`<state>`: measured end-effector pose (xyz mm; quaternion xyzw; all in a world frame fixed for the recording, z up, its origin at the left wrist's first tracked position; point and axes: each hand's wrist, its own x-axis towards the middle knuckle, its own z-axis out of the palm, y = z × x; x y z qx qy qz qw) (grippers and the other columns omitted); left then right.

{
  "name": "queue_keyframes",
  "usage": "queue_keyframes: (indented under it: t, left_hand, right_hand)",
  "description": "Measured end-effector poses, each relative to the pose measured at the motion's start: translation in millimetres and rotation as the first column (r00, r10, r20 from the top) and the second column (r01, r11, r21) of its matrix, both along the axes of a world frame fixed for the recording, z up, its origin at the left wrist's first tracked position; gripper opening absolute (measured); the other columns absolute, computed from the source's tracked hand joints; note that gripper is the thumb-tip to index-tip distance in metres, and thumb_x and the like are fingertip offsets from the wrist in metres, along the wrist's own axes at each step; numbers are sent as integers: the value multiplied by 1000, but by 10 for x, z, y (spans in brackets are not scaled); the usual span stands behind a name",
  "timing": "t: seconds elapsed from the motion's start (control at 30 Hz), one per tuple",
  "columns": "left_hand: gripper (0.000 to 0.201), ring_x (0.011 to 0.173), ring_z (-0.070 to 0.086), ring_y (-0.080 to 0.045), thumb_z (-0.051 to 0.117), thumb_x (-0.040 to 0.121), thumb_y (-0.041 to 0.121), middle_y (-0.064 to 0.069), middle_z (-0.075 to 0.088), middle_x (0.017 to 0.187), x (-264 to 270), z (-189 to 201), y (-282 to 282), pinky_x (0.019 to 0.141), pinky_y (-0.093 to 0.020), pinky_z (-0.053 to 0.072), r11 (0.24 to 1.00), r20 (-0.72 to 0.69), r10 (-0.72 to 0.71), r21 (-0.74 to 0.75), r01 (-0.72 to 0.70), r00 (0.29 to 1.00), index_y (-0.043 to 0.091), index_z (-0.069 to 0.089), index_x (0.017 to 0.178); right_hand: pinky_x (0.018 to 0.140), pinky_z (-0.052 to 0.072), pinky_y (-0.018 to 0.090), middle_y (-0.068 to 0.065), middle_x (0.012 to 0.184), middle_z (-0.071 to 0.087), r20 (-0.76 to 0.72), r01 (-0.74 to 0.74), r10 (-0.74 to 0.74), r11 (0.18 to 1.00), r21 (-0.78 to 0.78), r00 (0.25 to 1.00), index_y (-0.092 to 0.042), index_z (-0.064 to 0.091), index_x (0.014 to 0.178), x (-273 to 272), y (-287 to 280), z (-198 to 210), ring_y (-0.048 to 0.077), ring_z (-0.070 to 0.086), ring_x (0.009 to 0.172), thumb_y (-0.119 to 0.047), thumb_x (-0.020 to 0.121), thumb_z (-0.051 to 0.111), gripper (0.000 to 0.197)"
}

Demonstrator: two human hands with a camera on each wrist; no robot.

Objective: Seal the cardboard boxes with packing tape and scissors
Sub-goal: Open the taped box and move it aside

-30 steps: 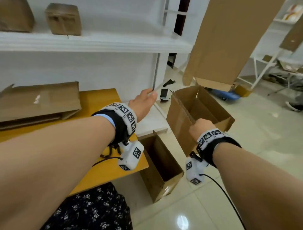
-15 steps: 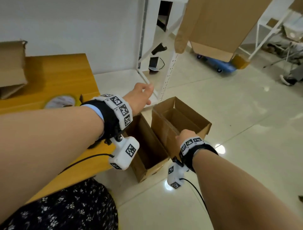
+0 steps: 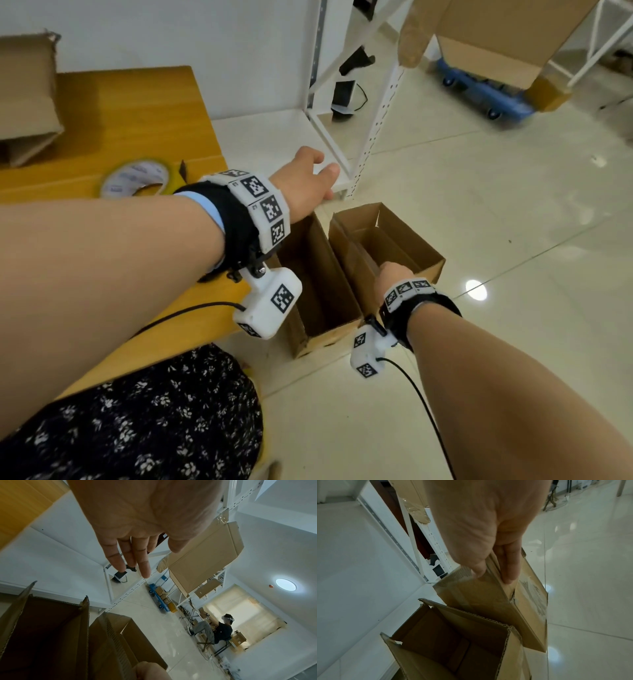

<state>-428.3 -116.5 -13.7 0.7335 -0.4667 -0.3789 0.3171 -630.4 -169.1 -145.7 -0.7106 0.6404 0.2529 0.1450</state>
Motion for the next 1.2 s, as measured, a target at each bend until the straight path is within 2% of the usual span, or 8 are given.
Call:
queue_keyframes:
  t: [0.17,0.37,0.43,0.6,0.7,0.9,1.03,1.2]
  left_hand:
    - [47,99,60,-13,36,101,45,8,68,105,-20,-76,28,99,-39,48,1000,-8,-9,2,9,1000,25,29,142]
    - [47,99,60,-14,37,101,45,8,69,104,9,-47,44,101,-41,47,1000,-8,0,22,0,1000,26,28,143]
    - [46,94,60,-14,37,101,44,7,69,104,6,-15,53,99,-41,48,1000,-12,6,20,-5,1000,25,28,143]
    - [46,81,58,-10,35,102,43,5,69,107,10,100,132,84,-32,51,1000,11,17,-1,-17,1000,24,28,143]
    - [46,76,57,-7,33,103,42,3,69,108,72,217,214,72,-26,47,999,31,27,-18,-27,999,23,27,144]
    - [48,83,56,-17,32,103,42,0,70,107,356,531,474,95,-37,48,996,17,77,-52,-76,997,21,25,145]
    - [48,66,52,-11,32,103,40,-3,71,105,638,748,816,71,-27,42,987,48,118,-116,-112,992,18,26,146]
    - [48,70,58,-13,34,104,37,-3,72,99,1149,935,1386,54,-22,40,964,67,219,-165,-206,973,14,27,145]
  right_hand:
    - [96,51,49,4,115,66,-25,-30,34,988,149,999,-21,66,109,15,-216,-602,33,64,105,-16,80,64,30]
    - [87,49,57,6,100,71,-52,71,-61,976,208,997,-28,68,98,-359,-834,-1956,37,65,91,-58,48,70,59]
    - [89,50,54,5,104,70,12,76,-80,977,199,997,-26,71,102,-372,-843,-1763,36,65,95,-63,43,70,70]
    - [64,47,24,13,123,64,384,240,-289,956,170,877,-4,62,125,117,-146,70,29,63,114,-15,94,61,34]
    - [57,45,22,13,124,64,436,230,-286,957,178,853,-6,62,127,269,-145,333,29,63,114,-14,93,62,35]
    - [84,57,40,4,108,66,163,-45,41,999,22,986,-27,64,92,718,-296,551,27,66,94,-31,92,56,10]
    - [66,45,23,2,93,60,280,-93,97,995,-26,955,-16,60,97,1144,136,1249,18,59,88,-11,98,48,13]
    - [81,53,26,-4,89,55,566,-19,23,1000,-14,824,-17,57,109,1771,377,1595,15,58,90,-14,97,51,14]
